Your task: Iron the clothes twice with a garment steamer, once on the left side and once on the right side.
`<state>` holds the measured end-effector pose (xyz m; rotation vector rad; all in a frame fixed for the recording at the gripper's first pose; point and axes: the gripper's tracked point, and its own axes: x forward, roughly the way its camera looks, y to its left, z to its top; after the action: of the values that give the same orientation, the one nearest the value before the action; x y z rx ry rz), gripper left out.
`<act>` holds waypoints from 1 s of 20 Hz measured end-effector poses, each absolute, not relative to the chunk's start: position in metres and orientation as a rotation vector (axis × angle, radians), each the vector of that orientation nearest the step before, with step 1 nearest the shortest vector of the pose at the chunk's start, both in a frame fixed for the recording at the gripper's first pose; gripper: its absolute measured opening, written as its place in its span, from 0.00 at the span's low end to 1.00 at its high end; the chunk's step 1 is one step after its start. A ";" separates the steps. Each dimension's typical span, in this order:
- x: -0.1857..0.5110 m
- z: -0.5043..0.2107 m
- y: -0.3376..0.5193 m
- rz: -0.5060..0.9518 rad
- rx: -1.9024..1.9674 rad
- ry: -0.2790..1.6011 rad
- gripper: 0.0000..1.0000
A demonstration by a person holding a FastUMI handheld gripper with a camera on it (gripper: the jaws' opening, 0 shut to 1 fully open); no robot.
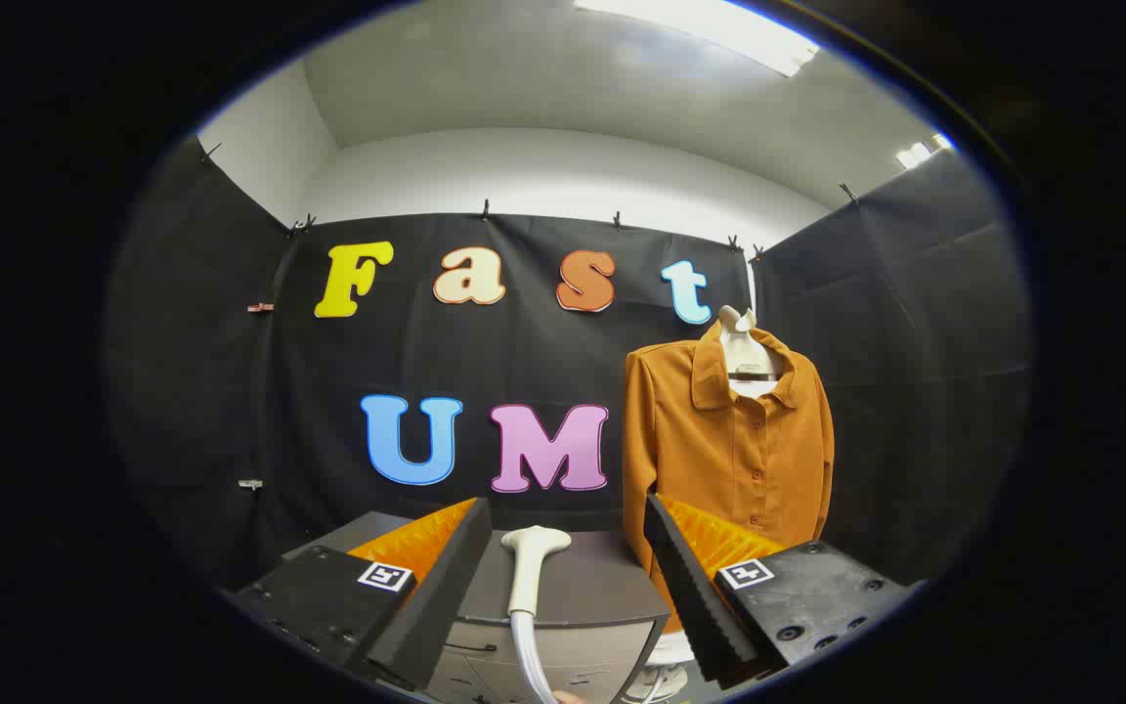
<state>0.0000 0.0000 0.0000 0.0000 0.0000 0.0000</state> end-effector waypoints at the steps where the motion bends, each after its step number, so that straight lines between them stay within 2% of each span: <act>1: 0.001 -0.001 0.001 0.002 -0.002 0.003 0.98; 20: -0.001 -0.004 0.027 -0.015 -0.022 0.018 0.98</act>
<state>-0.0007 0.0272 -0.0036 -0.0219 0.0182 -0.0150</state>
